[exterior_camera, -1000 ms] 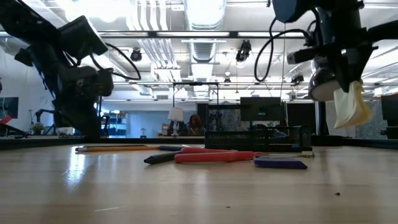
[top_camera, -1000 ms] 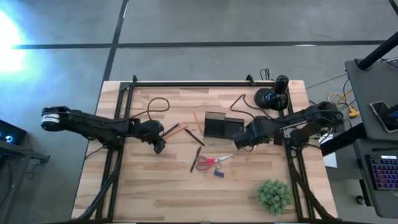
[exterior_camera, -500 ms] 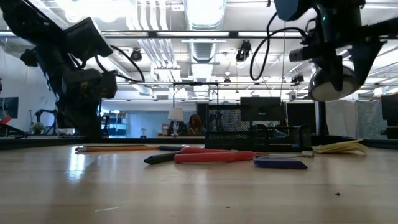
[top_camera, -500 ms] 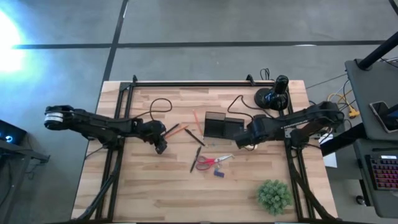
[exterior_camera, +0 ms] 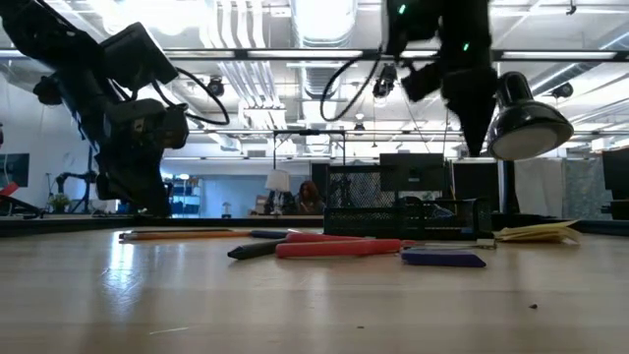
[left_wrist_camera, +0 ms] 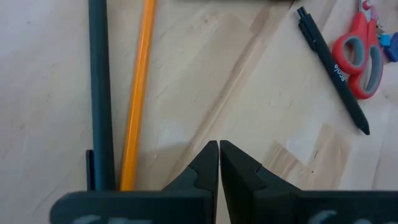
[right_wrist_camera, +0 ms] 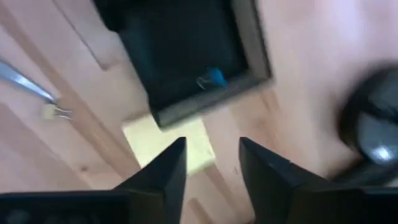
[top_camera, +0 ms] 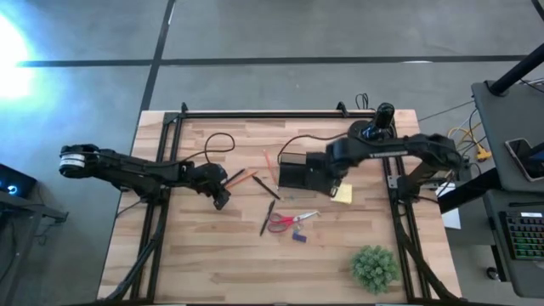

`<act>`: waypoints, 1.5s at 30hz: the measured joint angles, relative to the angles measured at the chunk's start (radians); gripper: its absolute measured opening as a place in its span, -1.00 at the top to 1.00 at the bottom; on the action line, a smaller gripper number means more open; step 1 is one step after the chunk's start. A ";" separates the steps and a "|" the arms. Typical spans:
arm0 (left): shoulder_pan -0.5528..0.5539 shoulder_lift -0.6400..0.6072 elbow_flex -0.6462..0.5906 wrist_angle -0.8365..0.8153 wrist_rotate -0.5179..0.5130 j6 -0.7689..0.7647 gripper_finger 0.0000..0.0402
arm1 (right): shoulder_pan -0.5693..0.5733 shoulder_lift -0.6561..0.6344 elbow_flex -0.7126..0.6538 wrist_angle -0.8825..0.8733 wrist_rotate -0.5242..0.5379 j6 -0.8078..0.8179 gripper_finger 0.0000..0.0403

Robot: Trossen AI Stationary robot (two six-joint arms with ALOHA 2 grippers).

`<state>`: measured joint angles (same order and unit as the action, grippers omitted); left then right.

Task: Pick and place office supplies into organizer
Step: Remove the blue binder clip from the desk organizer

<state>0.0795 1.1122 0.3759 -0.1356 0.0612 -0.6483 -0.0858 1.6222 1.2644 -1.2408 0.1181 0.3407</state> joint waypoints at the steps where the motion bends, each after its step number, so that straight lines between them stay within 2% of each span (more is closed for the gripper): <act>1: 0.000 0.000 0.000 0.000 0.000 0.000 1.00 | -0.023 0.000 -0.015 0.036 -0.033 -0.045 0.47; 5: 0.000 0.000 0.000 0.001 0.000 0.000 1.00 | -0.099 0.000 -0.060 0.119 -0.097 -0.163 0.67; 9: 0.000 0.000 -0.002 -0.002 -0.003 0.000 1.00 | -0.146 -0.001 -0.113 0.178 -0.112 -0.233 0.69; 13: 0.000 0.000 -0.004 -0.002 -0.013 0.000 1.00 | -0.143 0.010 -0.160 0.238 -0.147 -0.337 0.55; 18: 0.000 0.000 -0.005 -0.003 -0.014 -0.003 1.00 | -0.136 0.071 -0.178 0.262 -0.138 -0.431 0.34; 20: 0.000 0.000 -0.005 -0.003 -0.015 -0.003 1.00 | -0.138 0.102 -0.181 0.271 -0.103 -0.459 0.30; 27: 0.000 0.000 -0.006 -0.003 -0.016 -0.028 1.00 | -0.146 0.166 -0.161 0.305 -0.070 -0.495 0.32; 39: 0.000 0.000 -0.008 -0.003 -0.021 -0.027 1.00 | -0.190 0.164 -0.179 0.339 -0.094 -0.495 0.50; 45: 0.000 0.000 -0.010 -0.003 -0.022 -0.028 1.00 | -0.186 0.129 -0.087 0.251 -0.088 -0.456 0.49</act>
<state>0.0792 1.1122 0.3656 -0.1391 0.0391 -0.6762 -0.2722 1.7515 1.1770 -0.9903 0.0303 -0.1157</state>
